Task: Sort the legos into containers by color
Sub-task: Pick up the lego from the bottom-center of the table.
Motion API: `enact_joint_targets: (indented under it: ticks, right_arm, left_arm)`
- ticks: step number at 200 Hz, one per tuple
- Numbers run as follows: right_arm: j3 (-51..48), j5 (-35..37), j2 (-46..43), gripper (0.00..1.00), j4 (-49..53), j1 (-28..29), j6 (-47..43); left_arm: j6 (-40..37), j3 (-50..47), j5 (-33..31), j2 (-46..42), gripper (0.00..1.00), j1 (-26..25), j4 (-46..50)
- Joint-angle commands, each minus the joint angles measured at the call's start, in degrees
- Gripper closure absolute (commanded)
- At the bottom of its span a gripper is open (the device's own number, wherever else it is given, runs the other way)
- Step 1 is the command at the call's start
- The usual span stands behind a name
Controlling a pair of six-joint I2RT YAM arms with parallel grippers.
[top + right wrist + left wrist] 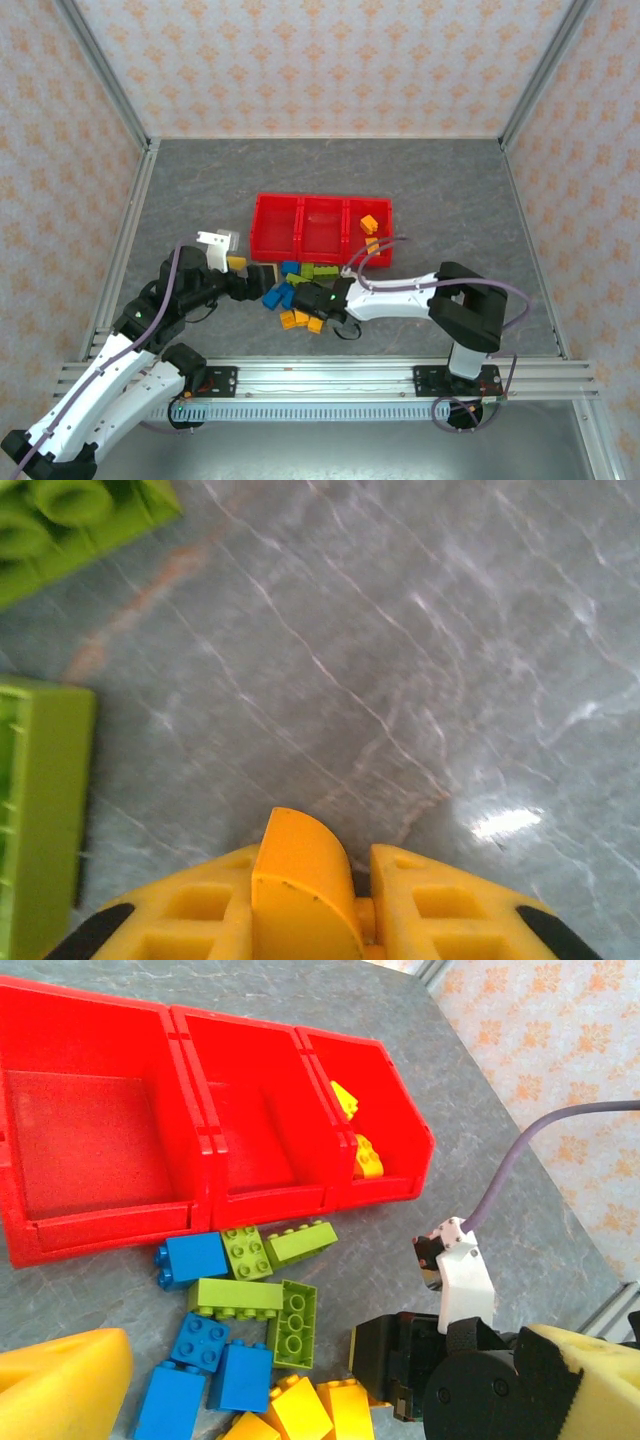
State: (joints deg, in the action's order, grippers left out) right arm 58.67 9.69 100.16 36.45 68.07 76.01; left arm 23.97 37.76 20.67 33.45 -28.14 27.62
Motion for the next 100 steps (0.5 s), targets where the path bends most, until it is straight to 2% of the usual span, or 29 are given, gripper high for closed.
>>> enact_joint_targets:
  ticks: [1, 29, 60, 100]
  right_arm:
    - [4.0, 7.9, -0.6, 0.77, 2.0, -0.5, -4.8]
    - [8.8, 11.5, -3.4, 0.82, 4.9, -2.5, -12.0]
    - [15.8, 17.0, -7.4, 0.82, 6.2, -5.1, -20.9]
    - [21.6, 16.8, -9.5, 0.82, 3.9, -14.8, -39.6]
  left_arm:
    - [0.3, 1.0, -3.2, -0.6, 0.01, -0.5, 0.8]
    - [0.7, 1.1, -4.8, -1.4, 0.01, -0.4, 0.9]
    - [0.7, 1.0, -5.3, -2.5, 0.01, -0.5, 0.9]
    - [0.4, 0.6, -4.3, -3.7, 0.01, -0.4, 0.0]
